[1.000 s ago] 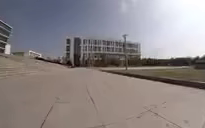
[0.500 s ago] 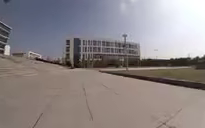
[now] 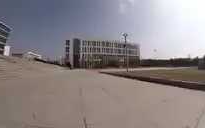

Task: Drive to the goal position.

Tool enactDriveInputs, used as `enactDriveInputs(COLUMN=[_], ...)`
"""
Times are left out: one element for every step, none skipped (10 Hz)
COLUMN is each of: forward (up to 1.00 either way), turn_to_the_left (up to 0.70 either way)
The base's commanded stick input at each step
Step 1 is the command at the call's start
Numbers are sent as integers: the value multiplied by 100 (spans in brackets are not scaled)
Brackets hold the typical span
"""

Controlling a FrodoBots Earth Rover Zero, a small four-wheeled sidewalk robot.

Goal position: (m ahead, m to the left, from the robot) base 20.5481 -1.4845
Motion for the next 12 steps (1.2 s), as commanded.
enactDriveInputs(forward=[70, 70, 70, 70, 70, 70, 70, 70, 70, 70, 70, 70], turn_to_the_left=[0, 0, 0, 0, 0, 0, 0, 0, 0, 0, 0, 0])
